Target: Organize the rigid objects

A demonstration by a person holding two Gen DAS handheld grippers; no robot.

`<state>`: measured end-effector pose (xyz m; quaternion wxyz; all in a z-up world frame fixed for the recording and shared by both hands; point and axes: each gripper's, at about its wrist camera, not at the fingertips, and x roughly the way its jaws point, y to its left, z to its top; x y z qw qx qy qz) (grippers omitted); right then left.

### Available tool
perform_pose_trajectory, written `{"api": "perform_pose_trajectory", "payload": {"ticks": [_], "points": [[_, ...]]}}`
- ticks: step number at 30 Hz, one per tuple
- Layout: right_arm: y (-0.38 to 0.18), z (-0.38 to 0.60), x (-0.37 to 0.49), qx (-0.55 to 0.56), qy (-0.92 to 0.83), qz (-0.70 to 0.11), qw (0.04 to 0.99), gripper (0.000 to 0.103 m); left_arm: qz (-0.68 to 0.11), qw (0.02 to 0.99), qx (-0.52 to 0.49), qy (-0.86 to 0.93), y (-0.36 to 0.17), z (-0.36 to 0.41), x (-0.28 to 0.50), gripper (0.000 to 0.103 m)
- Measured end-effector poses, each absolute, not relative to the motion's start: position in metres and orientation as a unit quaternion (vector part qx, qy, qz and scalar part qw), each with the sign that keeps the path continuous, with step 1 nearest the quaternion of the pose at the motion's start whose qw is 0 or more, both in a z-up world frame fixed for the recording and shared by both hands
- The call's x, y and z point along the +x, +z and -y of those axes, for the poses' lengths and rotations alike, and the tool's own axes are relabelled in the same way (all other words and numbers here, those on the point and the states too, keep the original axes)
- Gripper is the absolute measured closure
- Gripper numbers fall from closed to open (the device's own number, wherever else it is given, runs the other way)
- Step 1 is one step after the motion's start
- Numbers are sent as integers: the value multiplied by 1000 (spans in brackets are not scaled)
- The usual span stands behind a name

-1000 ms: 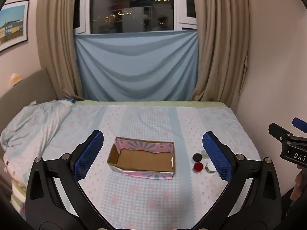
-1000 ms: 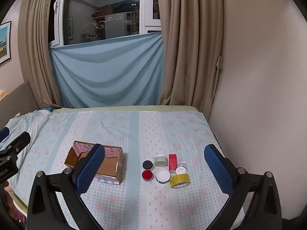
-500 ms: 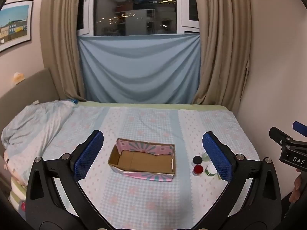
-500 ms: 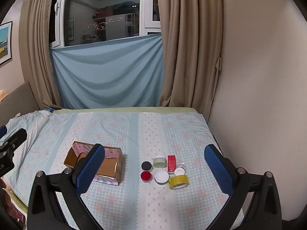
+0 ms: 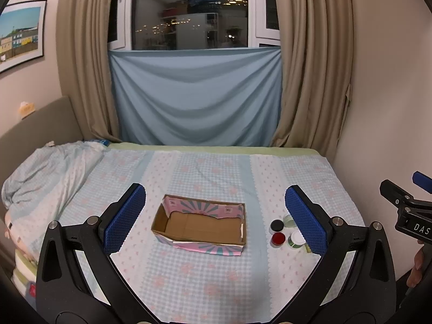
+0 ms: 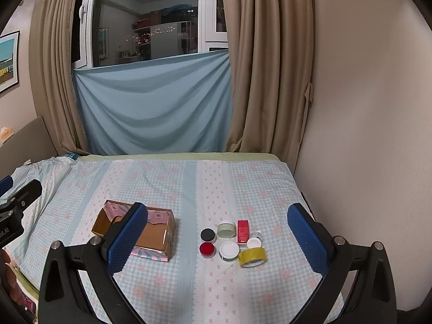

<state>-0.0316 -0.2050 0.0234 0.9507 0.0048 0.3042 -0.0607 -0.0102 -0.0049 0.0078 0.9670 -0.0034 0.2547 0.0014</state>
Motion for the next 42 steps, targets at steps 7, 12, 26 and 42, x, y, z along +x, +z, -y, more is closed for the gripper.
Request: {"api": "perform_pose_trajectory", "payload": {"ticks": [7, 12, 26, 42], "points": [[25, 209, -32, 2, -67, -305, 950, 0, -261, 965, -3, -2, 6, 6, -6, 1], [25, 206, -32, 1, -68, -305, 950, 0, -261, 965, -3, -4, 5, 6, -4, 1], [27, 206, -32, 1, -69, -304, 950, 0, -259, 966, -1, -7, 4, 8, -3, 1], [29, 206, -31, 2, -67, -300, 952, 0, -256, 967, -7, -9, 7, 5, -4, 1]]}}
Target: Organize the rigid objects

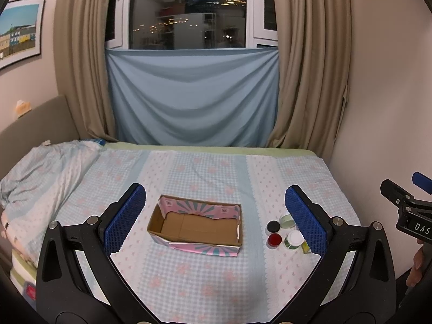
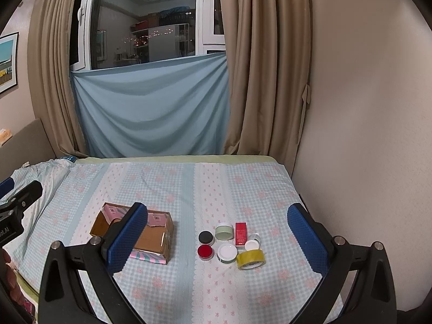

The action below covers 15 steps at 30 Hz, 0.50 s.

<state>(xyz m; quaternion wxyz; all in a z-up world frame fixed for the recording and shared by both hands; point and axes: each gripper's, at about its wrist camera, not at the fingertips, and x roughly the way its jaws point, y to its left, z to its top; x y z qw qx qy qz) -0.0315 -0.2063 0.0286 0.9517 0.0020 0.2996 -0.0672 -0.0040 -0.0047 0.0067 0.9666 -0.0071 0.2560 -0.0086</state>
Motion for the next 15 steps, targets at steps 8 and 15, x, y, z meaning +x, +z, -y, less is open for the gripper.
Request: {"api": "perform_pose_trajectory", "payload": {"ticks": [8, 15], "points": [[29, 207, -31, -1, -65, -297, 953, 0, -253, 967, -8, -10, 6, 4, -4, 1], [28, 206, -32, 0, -64, -297, 953, 0, -252, 968, -7, -11, 6, 3, -7, 1]]}}
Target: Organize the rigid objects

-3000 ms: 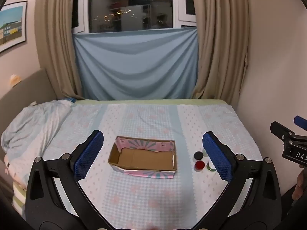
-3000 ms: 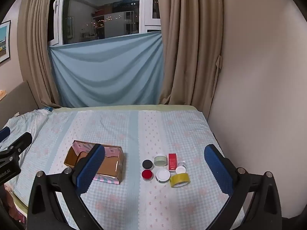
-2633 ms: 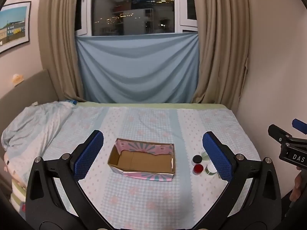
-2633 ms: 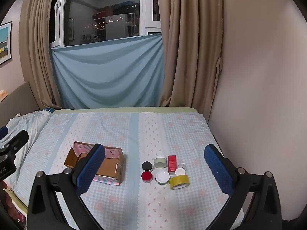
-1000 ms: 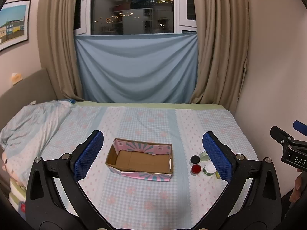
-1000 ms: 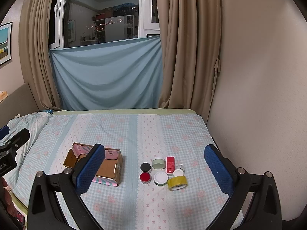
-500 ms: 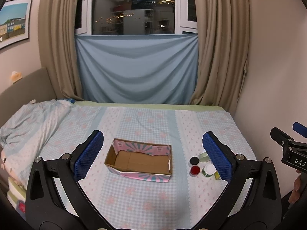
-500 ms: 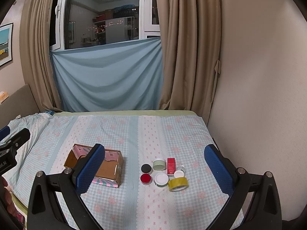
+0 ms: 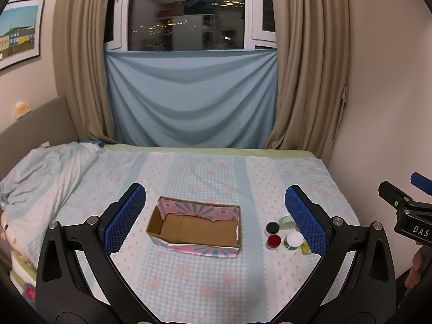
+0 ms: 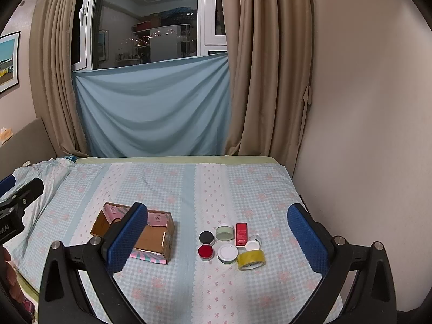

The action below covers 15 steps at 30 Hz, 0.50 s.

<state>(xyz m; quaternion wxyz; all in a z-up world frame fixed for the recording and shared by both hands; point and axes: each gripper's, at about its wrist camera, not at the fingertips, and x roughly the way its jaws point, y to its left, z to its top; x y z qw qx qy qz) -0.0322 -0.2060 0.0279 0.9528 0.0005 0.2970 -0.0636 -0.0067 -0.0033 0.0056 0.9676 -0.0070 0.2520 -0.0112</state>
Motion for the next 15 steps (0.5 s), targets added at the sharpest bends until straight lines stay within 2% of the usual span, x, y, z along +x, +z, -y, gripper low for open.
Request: {"api": "perform_pose_trajectory", "payload": {"ticks": [15], "points": [[28, 204, -34, 2, -65, -296, 953, 0, -259, 966, -8, -16, 6, 5, -1, 1]]}}
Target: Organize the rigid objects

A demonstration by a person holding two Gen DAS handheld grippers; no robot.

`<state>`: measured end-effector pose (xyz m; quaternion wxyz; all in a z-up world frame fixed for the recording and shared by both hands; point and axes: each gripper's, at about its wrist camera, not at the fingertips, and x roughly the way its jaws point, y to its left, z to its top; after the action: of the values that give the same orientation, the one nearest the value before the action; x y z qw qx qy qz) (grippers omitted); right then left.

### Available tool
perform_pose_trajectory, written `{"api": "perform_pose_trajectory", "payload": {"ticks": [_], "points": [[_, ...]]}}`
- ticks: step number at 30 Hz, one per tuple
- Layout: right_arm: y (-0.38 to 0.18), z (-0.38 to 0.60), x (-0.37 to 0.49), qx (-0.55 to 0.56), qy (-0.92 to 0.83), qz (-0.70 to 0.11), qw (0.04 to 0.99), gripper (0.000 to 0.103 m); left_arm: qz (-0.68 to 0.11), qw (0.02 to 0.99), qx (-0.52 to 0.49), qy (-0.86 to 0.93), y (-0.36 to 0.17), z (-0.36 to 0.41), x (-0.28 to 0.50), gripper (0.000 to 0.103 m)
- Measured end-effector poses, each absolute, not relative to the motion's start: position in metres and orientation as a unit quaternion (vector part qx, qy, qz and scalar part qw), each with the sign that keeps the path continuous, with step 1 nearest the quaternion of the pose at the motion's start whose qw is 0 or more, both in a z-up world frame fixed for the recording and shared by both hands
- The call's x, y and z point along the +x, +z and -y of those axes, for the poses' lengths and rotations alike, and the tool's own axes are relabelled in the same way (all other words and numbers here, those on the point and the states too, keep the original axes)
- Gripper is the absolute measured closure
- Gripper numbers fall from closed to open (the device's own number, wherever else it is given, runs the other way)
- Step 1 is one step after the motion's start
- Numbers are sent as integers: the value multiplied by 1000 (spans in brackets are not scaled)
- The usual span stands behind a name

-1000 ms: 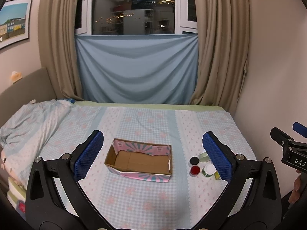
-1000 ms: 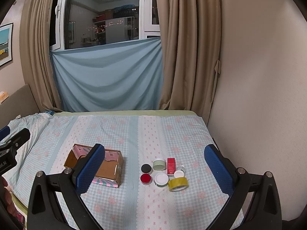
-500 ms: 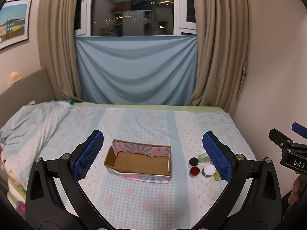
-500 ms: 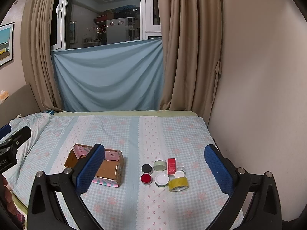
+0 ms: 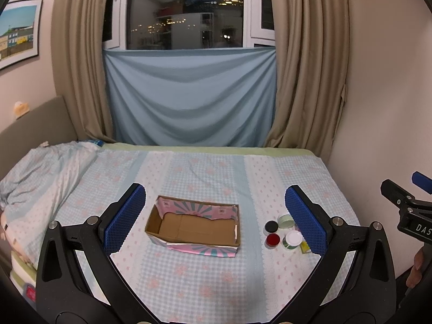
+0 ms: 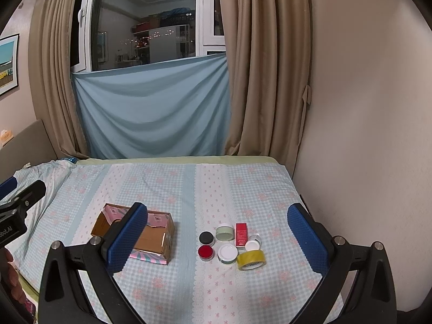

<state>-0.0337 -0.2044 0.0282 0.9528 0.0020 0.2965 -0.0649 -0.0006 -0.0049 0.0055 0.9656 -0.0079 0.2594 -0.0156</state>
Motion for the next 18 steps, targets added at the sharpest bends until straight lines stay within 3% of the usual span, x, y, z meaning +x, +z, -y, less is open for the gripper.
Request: {"api": "perform_pose_trajectory", "payload": {"ticks": [7, 18], "points": [[21, 242, -11, 8, -78, -332, 940, 0, -298, 954, -20, -33, -13, 31, 37, 1], [-57, 339, 80, 29, -87, -450, 889, 0, -428, 901, -40, -56, -120, 114, 149, 1]]}}
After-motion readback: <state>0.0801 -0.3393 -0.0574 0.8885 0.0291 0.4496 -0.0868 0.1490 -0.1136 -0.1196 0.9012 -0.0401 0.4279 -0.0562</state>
